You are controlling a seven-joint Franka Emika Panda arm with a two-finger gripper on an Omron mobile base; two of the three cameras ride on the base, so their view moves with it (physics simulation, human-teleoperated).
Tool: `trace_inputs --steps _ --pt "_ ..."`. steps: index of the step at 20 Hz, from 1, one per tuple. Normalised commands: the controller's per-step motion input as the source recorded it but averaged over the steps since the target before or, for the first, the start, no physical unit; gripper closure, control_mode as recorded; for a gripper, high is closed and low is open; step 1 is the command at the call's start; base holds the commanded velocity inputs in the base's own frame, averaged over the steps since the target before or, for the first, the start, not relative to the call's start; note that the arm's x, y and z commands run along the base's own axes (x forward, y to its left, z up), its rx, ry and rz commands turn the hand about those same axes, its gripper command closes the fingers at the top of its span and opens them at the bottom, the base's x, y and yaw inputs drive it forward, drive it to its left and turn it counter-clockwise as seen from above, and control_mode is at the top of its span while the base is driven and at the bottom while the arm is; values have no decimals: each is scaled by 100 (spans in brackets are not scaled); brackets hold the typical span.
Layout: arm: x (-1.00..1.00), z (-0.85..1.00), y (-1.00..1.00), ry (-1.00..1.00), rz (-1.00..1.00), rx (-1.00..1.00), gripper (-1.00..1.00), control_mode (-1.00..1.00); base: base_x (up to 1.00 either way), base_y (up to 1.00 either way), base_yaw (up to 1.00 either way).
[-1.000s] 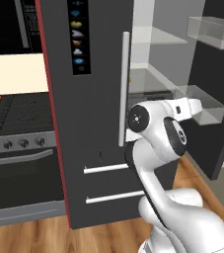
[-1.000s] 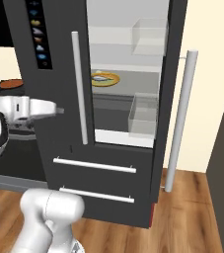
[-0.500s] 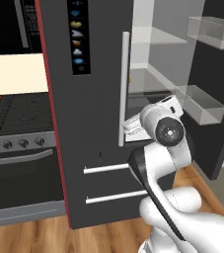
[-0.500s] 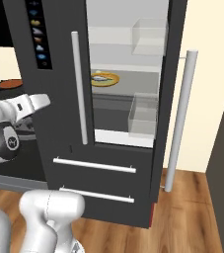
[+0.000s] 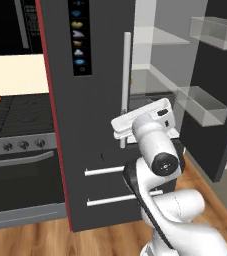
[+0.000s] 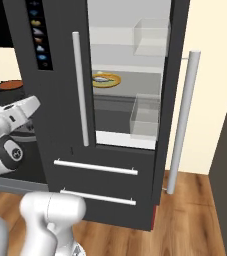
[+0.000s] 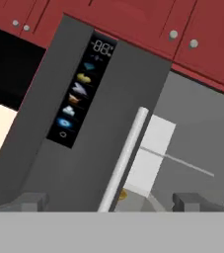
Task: Retrieve the fish from the fridge and place it on the saucepan with marinade on the stove.
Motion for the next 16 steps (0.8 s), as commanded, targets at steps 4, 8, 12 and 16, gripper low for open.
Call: trace_inputs --steps 4,8,12,16 --pt "-1 14 2 -29 -29 18 -100 -100 0 0 0" --pt "-1 38 -30 9 -8 22 -100 -100 0 0 0" --pt "2 15 -38 18 0 13 -100 -100 0 0 0" --pt "12 0 -6 7 1 1 -100 -100 0 0 0"
